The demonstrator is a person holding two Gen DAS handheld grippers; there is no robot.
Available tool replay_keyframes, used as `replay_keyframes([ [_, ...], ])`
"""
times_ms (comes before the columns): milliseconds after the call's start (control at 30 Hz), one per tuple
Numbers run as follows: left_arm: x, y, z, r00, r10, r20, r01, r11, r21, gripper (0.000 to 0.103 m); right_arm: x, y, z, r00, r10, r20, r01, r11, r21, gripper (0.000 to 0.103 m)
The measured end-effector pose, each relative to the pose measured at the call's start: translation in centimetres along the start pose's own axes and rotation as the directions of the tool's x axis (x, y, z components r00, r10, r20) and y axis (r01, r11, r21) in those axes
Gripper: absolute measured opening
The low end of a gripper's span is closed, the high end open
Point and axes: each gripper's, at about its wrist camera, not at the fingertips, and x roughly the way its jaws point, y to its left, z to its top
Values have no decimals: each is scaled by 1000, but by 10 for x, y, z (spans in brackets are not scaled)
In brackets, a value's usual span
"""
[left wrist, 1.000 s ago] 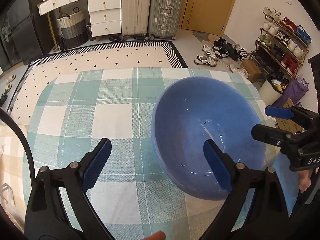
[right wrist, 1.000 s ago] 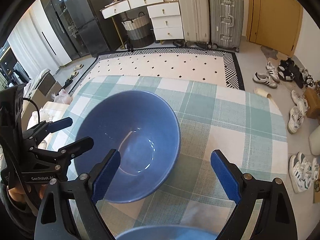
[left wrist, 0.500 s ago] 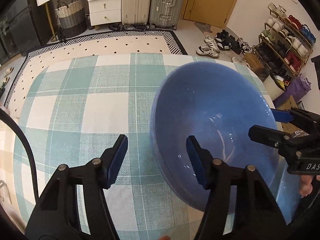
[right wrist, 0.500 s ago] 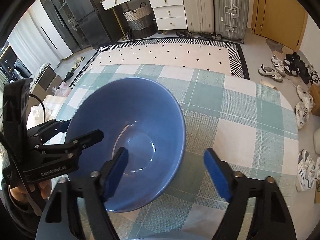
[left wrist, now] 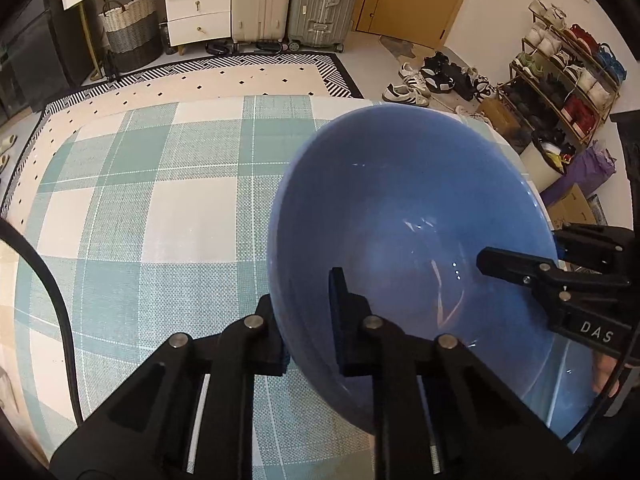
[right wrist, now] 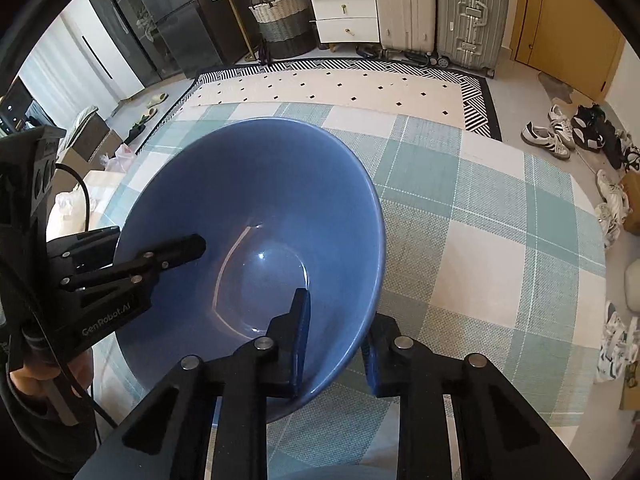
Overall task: Organize plates and bowls
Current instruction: 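Close the left tool on the bowl rim while the right tool grips it, then lift the nested blue bowls with both tools and carry them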
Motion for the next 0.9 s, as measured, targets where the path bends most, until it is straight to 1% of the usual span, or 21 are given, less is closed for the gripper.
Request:
replay_keyframes([
  [67, 0, -1, 0, 1000, 13, 4, -13, 1000, 6, 10, 0, 2, 0, 1000, -10, 0, 10, 1000, -9, 23],
  [200, 0, 1, 0, 1000, 6, 6, -6, 1000, -5, 9, -1, 1, -1, 1000, -9, 12, 9, 1000, -8, 22],
  [367, -7, 2, -3, 1000, 7, 19, -7, 1000, -3, 9, -9, 3, -3, 999, -13, 37, 13, 1000, 6, 18],
  [667, -48, -6, -8, 997, -2, 83, 2, 1000, 1, 8, -45, 12, -7, 996, -17, 93, 17, 1000, 6, 18],
  [900, -85, -20, -14, 994, -8, 110, 7, 1000, 10, 8, -81, 19, -14, 992, -30, 126, 29, 1000, 6, 18],
])
